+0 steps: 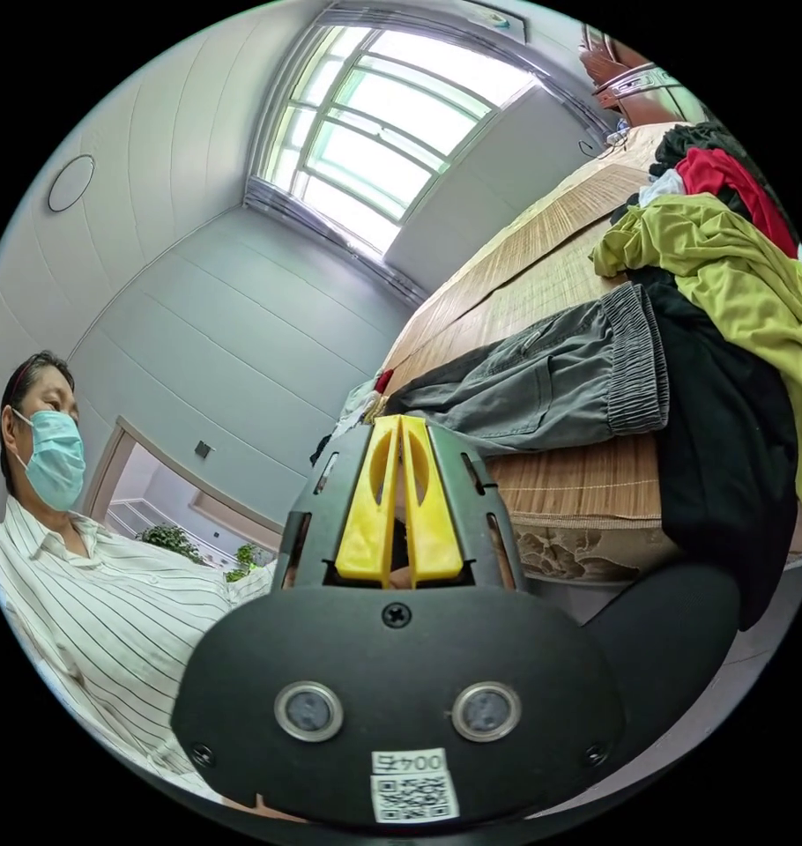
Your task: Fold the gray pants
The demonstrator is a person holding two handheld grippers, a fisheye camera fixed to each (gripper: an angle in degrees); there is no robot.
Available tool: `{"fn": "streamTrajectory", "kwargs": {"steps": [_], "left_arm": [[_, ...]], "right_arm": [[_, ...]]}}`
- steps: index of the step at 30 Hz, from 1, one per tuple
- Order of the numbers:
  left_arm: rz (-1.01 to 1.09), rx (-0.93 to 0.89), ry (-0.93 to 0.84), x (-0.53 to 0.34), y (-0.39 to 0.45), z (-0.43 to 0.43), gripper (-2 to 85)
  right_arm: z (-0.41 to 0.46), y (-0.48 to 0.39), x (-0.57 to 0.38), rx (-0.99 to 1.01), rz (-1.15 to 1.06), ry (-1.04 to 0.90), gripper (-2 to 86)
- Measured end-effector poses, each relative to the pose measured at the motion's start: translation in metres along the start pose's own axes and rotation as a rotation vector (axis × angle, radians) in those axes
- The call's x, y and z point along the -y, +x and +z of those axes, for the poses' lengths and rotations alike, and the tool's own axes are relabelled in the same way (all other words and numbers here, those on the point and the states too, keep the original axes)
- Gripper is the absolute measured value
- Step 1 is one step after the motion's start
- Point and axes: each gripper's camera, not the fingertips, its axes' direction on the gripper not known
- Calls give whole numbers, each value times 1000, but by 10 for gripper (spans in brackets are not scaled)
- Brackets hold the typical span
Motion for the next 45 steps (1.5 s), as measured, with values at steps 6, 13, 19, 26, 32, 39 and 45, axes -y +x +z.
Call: {"fn": "streamTrajectory", "kwargs": {"steps": [6,13,19,26,32,39,45], "left_arm": [[-85,-33,79,-28,-12,-53,49],[212,360,113,2,82,-203,37],[353,774,150,100,146,-299,35],[248,951,-94,251,110,-268,73],[105,1048,-100,272,81,-257,159],[40,391,466,170,78,-382,143],[262,-657,535,38,149,-305,24]], "right_arm": [[2,12,-8,-31,21,8,-8],[18,21,-5,-44,14,4,-8],[38,29,3,-61,0,-11,-7],[53,37,8,-138,13,-6,-6],[62,38,5,-226,43,1,8],[56,11,11,-363,-29,109,77],[108,-28,11,-213,-100,-56,-1]]}}
